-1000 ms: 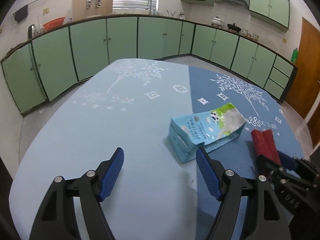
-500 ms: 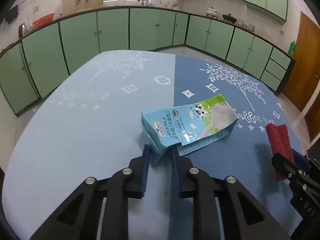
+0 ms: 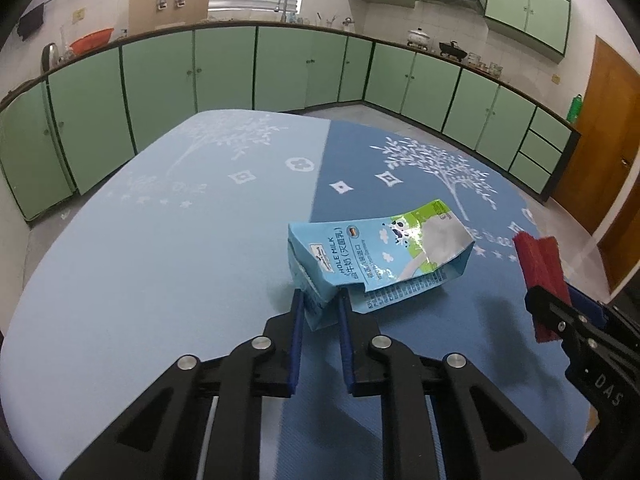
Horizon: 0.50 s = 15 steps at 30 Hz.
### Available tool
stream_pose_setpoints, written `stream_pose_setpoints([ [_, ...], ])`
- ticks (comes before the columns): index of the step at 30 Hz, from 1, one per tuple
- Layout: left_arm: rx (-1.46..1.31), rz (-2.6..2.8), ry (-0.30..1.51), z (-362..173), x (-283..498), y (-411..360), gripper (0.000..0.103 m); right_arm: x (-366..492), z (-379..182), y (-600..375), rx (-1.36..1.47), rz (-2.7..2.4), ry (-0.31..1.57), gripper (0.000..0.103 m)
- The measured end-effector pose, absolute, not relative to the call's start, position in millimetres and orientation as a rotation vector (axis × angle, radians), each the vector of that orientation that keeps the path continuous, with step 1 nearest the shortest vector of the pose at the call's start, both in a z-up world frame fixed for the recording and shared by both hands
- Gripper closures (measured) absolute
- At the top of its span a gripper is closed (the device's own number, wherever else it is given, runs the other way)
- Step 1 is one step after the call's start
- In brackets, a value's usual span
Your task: Collect trash
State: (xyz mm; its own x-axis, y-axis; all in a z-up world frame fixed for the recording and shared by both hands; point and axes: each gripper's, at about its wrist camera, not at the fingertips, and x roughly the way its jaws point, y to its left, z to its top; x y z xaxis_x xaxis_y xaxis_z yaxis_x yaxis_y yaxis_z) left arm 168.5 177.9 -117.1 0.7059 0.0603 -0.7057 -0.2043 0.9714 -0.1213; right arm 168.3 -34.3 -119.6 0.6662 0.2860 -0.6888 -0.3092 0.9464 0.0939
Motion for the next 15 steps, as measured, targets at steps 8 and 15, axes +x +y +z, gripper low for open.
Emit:
stream_pose_setpoints([
  [8, -0.172, 0.106, 0.739, -100, 158, 155, 0.089, 158, -102, -58, -0.025, 0.313, 0.737, 0.06],
  [15, -0.162, 0.07, 0.71, -85, 151, 137, 0.09, 149, -90, -77, -0.01, 0.296, 0.712, 0.06],
])
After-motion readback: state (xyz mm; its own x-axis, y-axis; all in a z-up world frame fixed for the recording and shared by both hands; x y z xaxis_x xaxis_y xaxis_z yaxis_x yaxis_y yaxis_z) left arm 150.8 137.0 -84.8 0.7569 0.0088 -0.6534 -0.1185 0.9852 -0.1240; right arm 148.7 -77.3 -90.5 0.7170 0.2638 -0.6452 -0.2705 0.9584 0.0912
